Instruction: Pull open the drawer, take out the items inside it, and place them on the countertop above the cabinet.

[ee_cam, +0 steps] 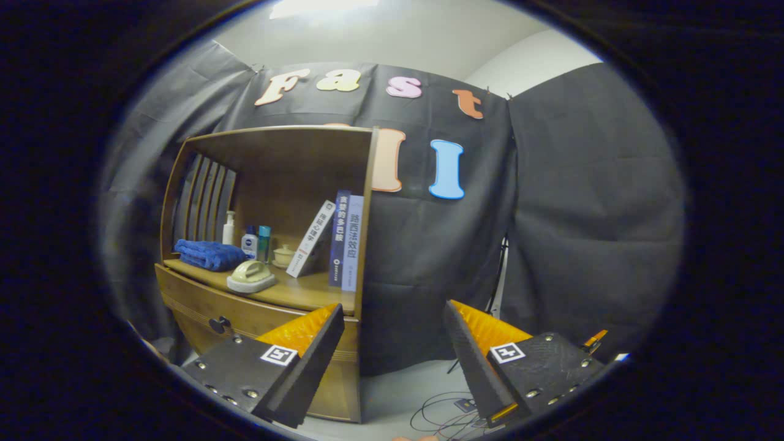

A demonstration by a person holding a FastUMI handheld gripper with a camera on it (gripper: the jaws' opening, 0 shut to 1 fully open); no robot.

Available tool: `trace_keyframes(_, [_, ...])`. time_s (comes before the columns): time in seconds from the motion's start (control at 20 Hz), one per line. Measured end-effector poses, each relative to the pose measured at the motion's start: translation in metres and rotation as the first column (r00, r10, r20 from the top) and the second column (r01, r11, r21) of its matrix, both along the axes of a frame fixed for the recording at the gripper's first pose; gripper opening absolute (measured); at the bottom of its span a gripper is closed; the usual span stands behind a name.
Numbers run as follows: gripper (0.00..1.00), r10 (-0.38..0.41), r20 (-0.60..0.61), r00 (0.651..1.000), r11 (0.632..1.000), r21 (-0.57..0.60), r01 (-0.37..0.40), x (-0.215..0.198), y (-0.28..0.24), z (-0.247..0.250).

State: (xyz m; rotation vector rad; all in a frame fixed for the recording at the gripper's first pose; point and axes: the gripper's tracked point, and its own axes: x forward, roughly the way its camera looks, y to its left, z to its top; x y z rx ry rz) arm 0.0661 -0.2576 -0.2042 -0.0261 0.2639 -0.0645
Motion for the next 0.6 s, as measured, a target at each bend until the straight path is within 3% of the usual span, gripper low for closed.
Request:
trace_keyframes(0.35, [0.99, -0.03, 0.007, 1.0, 0.997, 0.068, 0.029, -0.019, -0.027, -0.002])
trace_keyframes(0.6, [0.98, 0.017, 0.005, 1.0, 0.998, 0.064, -0.017, -0.018, -0.018, -0.015])
